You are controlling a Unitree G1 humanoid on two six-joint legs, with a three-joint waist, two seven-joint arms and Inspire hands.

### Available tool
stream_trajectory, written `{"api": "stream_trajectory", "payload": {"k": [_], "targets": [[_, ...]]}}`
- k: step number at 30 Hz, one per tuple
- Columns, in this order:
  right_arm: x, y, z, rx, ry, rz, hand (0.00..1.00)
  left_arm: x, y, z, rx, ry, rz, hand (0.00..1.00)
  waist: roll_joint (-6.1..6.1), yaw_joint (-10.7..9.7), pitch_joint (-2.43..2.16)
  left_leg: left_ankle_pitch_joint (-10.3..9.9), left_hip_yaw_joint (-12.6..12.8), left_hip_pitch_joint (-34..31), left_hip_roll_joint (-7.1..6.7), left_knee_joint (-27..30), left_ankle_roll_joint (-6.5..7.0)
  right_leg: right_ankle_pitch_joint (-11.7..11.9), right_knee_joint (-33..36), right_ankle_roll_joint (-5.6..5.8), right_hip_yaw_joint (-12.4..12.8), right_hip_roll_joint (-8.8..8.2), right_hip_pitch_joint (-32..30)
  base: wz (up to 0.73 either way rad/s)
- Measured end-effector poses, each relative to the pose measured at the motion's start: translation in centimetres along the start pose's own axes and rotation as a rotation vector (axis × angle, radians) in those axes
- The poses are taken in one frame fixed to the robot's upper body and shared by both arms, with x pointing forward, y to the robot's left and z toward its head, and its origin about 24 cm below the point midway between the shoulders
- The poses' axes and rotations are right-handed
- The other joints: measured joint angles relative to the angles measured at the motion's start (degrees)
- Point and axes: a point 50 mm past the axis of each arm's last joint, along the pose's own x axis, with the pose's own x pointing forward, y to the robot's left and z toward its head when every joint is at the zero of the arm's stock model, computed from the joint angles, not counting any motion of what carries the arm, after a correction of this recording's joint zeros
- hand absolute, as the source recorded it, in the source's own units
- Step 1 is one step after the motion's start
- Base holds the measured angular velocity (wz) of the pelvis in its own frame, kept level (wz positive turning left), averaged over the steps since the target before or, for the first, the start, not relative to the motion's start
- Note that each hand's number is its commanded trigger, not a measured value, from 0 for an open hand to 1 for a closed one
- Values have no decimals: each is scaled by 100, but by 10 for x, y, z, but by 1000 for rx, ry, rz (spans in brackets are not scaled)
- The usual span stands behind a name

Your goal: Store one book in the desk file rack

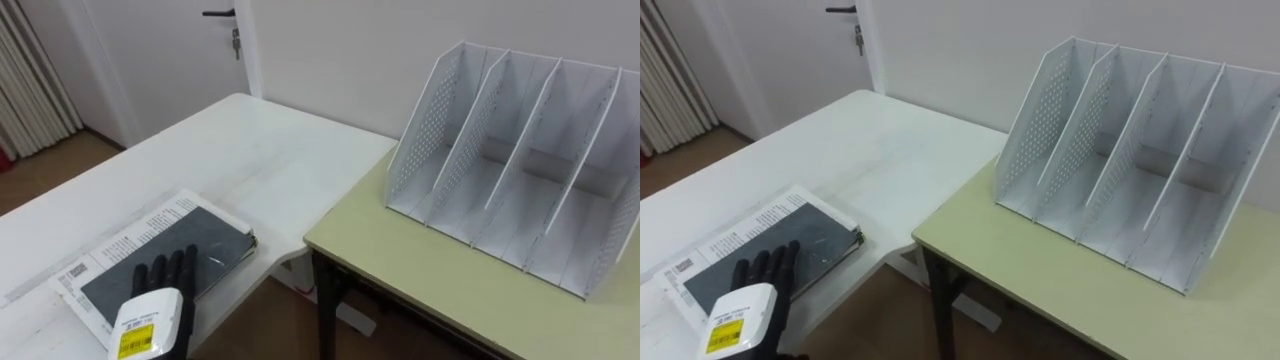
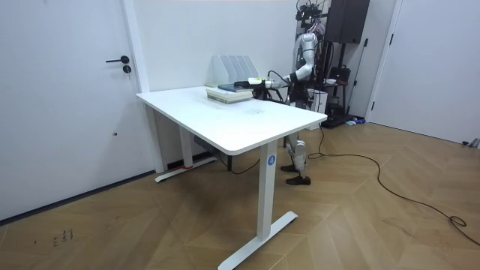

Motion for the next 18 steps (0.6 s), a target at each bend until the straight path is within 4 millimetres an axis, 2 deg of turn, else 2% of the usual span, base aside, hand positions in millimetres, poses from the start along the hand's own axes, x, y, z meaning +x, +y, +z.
{"api": "stream_trajectory", "payload": {"k": [4, 5, 7, 8, 9, 12, 18], "targets": [[0, 0, -2, -2, 15, 1, 0, 2, 0, 0, 4, 7, -11, 0, -2, 2, 1, 0, 0, 2, 0, 0, 0, 0, 2, 0, 2, -2, -1, 0], [0, 0, -2, -2, 17, 1, 0, 2, 0, 0, 4, 9, -13, 7, -3, -2, 2, 0, 1, 6, 0, 0, 0, 0, 5, 0, 2, -2, -1, 0], [0, 1, -5, -3, 30, 3, 0, 4, -2, -1, 10, 14, -26, 51, -5, 0, 2, 0, 0, 31, 2, 1, 0, -1, 6, -1, 1, 0, -2, 0], [0, 1, -6, -3, 32, 3, 0, 5, -2, -1, 11, 16, -30, 62, -6, 2, 2, 0, 0, 34, 2, 1, 0, -2, 8, -2, 2, 0, -1, 0], [0, 1, -7, -3, 34, 5, 0, 7, -2, -1, 13, 18, -35, 100, -7, 4, 2, 0, 1, 32, 1, 1, 0, -2, 11, -3, 4, 3, -5, 0], [0, 1, -7, -2, 35, 6, 0, 11, 0, -2, 14, 26, -30, 100, -25, 4, -5, 0, 25, 33, -1, 1, 0, -8, 15, -11, 31, 13, -50, -3], [0, 1, -8, -2, 50, 14, 0, 23, 16, -3, 10, 30, 43, 100, -52, 20, -14, 3, 101, 43, 3, 6, -4, 6, 34, -28, 88, 37, -55, -4]]}}
